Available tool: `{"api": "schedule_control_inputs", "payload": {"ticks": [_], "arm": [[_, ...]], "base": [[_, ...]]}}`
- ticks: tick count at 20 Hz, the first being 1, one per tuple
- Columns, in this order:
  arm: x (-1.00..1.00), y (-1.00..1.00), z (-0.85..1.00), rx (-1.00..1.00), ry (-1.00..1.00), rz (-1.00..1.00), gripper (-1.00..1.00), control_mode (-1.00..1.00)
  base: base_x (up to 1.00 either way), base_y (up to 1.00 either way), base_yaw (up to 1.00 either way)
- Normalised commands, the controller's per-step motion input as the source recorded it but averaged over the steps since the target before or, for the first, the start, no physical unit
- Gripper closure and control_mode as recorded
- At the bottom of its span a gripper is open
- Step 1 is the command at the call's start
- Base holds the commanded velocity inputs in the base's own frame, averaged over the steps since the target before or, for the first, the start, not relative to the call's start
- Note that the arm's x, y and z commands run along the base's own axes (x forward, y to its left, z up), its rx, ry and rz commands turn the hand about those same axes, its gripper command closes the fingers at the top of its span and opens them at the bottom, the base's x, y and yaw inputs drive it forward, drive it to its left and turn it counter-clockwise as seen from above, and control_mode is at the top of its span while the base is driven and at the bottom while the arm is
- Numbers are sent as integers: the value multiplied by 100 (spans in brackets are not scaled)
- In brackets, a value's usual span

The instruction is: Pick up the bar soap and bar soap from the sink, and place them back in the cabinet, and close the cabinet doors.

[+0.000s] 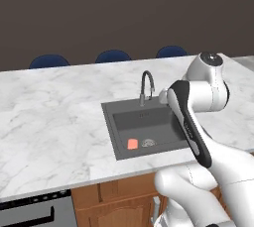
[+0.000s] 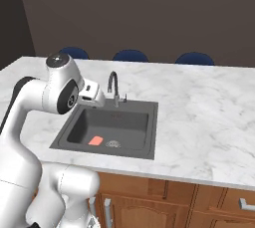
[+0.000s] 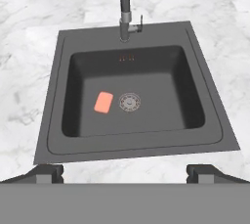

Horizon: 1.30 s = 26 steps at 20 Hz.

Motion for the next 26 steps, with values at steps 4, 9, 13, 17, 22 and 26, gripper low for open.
{"api": "schedule_control_inputs", "payload": {"ticks": [4,9,13,17,22,26], "arm": [[27,0,-12,0,0,0,-100,-100],[22,0,-12,0,0,0,-100,-100],[16,0,-13,0,0,0,-100,-100],[20,0,-15,0,0,0,-100,-100],[20,0,-11,0,0,0,-100,-100],[11,2,-9,0,0,0,-100,-100]], "base": [[0,0,0],[0,0,0],[0,0,0],[0,0,0],[0,0,0],[0,0,0]]}}
